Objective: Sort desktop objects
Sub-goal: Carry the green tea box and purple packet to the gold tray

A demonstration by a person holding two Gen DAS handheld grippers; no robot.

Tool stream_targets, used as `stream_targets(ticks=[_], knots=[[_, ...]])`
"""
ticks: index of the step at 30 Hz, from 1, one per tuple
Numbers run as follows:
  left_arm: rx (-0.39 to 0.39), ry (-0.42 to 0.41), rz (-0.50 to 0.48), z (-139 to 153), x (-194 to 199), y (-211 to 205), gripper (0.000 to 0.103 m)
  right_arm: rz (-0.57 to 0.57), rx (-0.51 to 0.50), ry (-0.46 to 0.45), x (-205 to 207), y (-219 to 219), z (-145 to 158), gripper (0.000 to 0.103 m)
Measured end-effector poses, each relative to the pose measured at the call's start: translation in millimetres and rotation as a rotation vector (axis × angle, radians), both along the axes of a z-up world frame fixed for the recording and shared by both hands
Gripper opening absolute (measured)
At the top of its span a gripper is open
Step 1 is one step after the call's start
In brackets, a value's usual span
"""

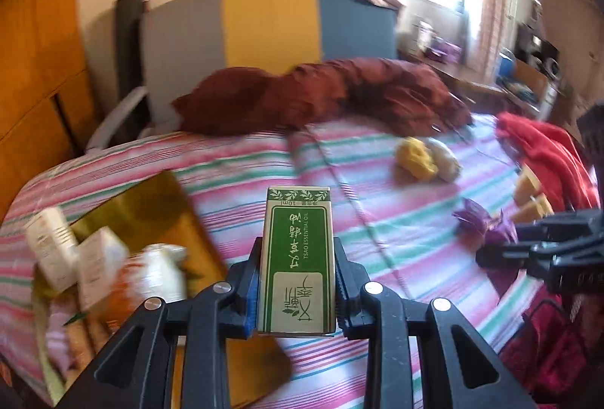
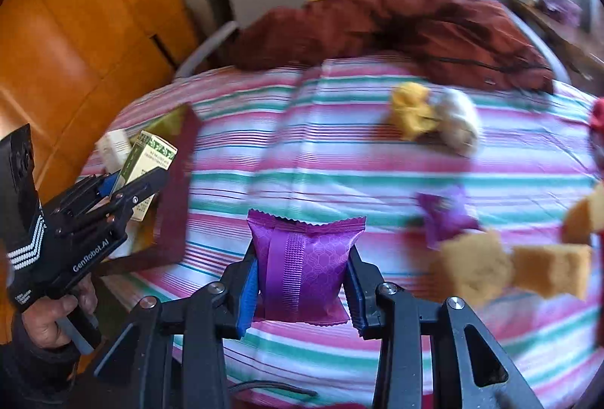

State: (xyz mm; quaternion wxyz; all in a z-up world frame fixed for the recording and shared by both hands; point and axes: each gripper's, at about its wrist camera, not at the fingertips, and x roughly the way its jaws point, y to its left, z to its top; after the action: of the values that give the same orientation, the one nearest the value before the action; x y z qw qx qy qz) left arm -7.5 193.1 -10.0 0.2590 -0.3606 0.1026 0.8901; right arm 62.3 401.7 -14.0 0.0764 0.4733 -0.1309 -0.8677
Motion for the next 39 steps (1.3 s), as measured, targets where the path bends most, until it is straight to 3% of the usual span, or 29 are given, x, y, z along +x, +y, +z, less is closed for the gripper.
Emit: stream_targets(ticks=[14,21,32,39], knots=[[-0.045,0.014,0.314,-8.4,-21.7,-101.9,0.031,0.241,-0.105,0.038,-45.8,-125.0,0.9,0.04],[-0.038,0.012,0.387,-9.8,-28.9,-130.4,0.031,0.329,-0.116,0.018,-61.8,-178.1,-6.5,0.04],[-0.033,-0.007,0.476,-16.7,-37.4,-153.8,0.032,0.353,-0.145,-0.028,-75.8,-208.0,-20.7,0.042],[-0.005,-0.06,0.488,-25.5,-42.1,-163.7,0.053,0.344,-0.172,-0.07,-78.4,-217.2,-35.7,0.049]])
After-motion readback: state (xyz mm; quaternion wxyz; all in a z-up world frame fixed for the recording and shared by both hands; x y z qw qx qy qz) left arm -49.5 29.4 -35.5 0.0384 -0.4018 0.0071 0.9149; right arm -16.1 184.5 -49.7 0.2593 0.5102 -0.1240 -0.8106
